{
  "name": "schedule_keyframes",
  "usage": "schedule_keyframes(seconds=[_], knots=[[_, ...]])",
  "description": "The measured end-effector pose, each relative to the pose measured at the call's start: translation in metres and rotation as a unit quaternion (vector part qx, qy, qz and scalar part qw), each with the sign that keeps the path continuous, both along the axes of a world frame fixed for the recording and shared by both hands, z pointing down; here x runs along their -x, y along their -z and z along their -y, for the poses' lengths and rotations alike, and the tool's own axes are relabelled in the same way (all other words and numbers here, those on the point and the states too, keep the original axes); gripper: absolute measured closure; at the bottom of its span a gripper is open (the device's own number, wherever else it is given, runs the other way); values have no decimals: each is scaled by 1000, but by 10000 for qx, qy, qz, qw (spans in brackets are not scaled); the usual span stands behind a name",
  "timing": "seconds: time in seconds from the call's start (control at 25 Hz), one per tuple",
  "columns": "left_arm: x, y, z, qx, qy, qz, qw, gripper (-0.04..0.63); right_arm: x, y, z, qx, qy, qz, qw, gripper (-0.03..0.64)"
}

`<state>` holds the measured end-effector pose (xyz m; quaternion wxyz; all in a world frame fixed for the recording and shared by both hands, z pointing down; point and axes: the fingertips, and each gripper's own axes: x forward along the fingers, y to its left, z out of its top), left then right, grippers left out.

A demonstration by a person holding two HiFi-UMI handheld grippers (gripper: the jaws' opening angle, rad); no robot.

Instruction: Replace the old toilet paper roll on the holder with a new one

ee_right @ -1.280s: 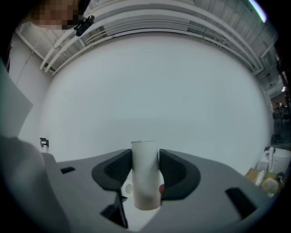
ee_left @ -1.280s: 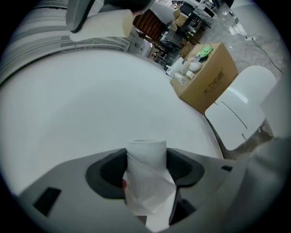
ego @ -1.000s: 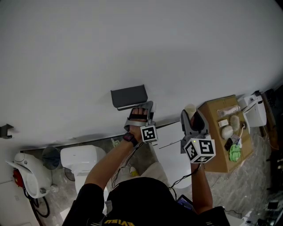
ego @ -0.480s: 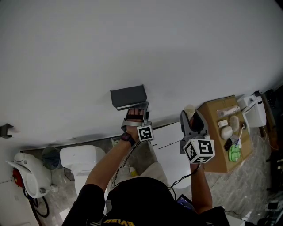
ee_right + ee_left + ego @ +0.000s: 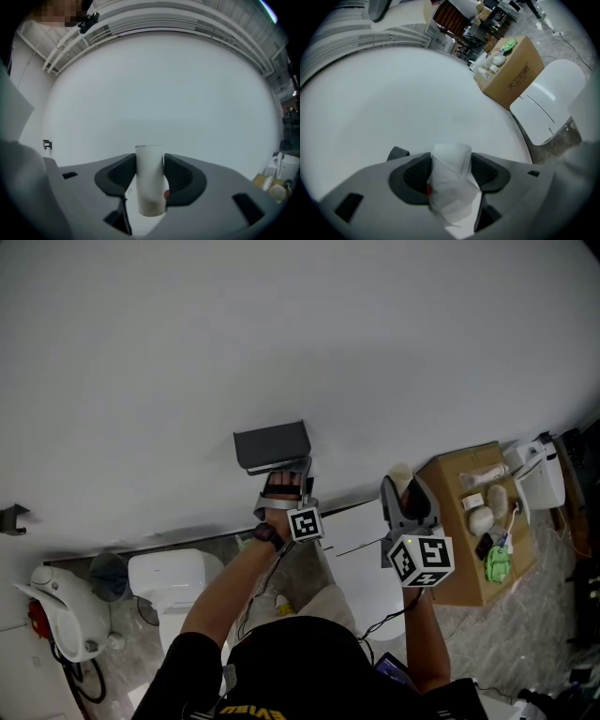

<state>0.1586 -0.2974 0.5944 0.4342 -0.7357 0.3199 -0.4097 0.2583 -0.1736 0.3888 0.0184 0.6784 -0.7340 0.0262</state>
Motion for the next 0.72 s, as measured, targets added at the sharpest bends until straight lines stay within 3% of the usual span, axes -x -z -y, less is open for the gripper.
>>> schedule_keyframes(seconds=[0.72], knots=[[26,-5,-2,132,175,18,9998,321,16,1,3,5,141,-16,9999,431]])
